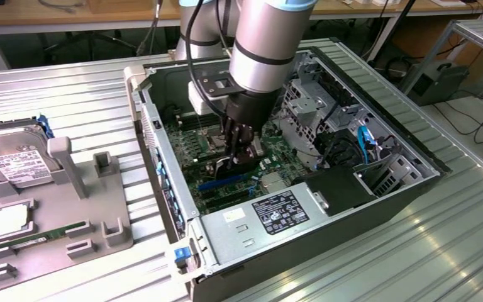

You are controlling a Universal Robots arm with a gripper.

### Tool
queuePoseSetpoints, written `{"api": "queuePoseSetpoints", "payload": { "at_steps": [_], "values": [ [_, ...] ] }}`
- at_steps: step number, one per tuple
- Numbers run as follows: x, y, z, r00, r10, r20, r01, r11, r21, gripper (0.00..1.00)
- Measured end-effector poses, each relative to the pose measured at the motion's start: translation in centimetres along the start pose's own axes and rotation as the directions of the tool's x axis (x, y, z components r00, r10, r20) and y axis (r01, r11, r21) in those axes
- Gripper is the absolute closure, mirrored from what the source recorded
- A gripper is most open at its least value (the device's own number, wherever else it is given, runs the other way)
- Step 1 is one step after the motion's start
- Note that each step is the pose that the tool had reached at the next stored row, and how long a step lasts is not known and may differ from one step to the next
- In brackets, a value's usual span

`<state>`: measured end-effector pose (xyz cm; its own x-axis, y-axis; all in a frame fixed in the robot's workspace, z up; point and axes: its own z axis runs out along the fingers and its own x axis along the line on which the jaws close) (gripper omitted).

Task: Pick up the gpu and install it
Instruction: 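Insert the gpu into the slot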

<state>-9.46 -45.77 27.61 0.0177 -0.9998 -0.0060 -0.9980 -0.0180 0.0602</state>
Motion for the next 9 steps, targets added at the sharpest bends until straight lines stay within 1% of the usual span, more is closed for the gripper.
{"api": "queuePoseSetpoints", "payload": {
  "at_steps": [1, 2, 3, 4, 5, 9],
  "values": [
    [0.02, 0.00, 0.25, 1.0000, 0.000, -0.0001, 0.000, 1.0000, 0.0000, 0.74],
    [0.03, 0.02, 0.44, 1.0000, -0.001, 0.0046, 0.001, 1.0000, -0.0001, 0.74],
    [0.02, 0.05, 0.48, 0.9999, -0.001, 0.0124, 0.001, 1.0000, 0.0002, 0.74],
    [0.02, 0.07, 0.49, 0.9998, -0.001, 0.0183, 0.001, 1.0000, 0.0003, 0.74],
    [0.02, 0.10, 0.50, 0.9998, -0.001, 0.0210, 0.001, 1.0000, 0.0004, 0.74],
    [0.06, 0.15, 0.52, 0.9998, -0.001, 0.0205, 0.001, 1.0000, 0.0005, 0.74]
  ]
}}
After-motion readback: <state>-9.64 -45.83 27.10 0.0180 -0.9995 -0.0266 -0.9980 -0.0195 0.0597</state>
